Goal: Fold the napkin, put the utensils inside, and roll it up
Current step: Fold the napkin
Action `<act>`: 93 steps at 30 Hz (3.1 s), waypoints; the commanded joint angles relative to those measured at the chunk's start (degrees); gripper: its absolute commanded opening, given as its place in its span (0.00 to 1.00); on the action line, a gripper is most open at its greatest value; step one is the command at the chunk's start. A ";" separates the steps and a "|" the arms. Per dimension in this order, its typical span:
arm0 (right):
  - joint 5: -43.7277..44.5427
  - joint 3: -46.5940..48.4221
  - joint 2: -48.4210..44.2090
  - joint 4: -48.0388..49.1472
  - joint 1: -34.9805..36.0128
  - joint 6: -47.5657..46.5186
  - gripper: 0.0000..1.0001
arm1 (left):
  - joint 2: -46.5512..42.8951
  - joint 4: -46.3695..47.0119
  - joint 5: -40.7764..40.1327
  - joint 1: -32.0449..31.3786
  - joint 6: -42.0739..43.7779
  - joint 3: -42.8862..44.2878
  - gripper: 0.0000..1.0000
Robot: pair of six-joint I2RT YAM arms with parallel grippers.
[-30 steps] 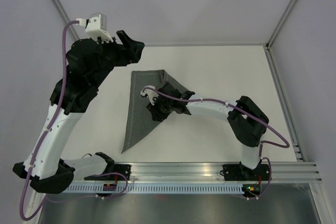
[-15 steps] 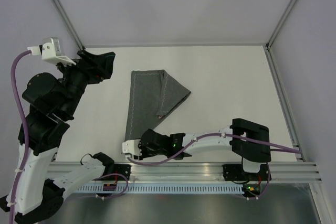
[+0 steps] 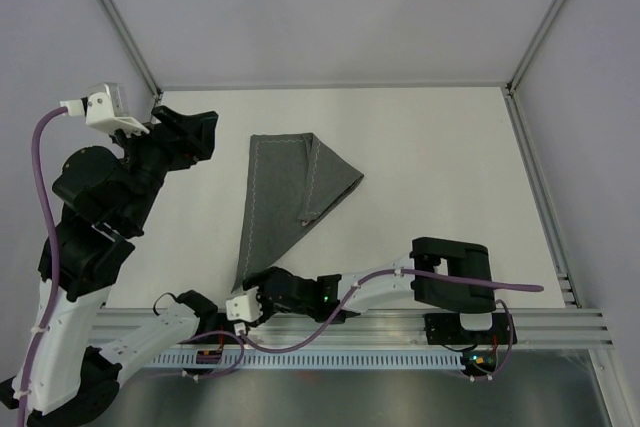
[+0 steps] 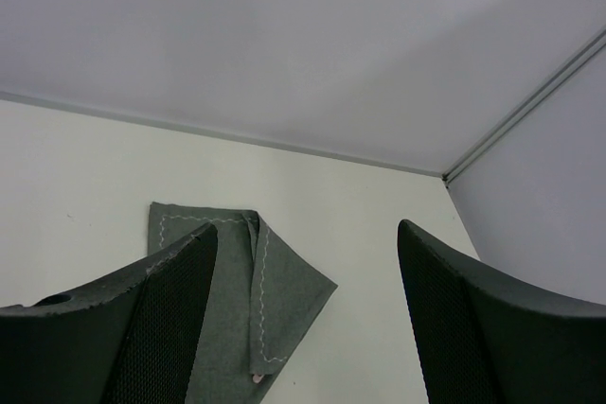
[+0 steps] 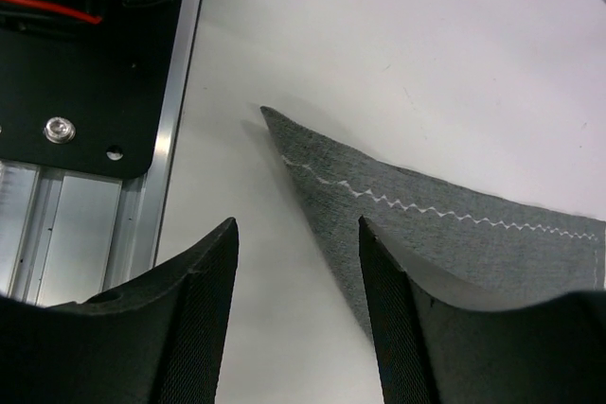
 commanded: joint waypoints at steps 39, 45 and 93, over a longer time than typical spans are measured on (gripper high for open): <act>9.97 4.03 15.63 22.21 4.33 -11.58 0.56 | 1.39 1.97 -1.68 0.20 1.02 -3.90 0.82; 9.35 4.82 16.95 22.39 4.33 -12.37 0.55 | 1.65 2.23 -1.51 0.20 1.20 -3.99 0.82; 3.38 16.95 3.51 -9.25 -13.51 16.44 0.01 | 5.96 4.08 -0.63 0.20 2.25 -3.90 0.83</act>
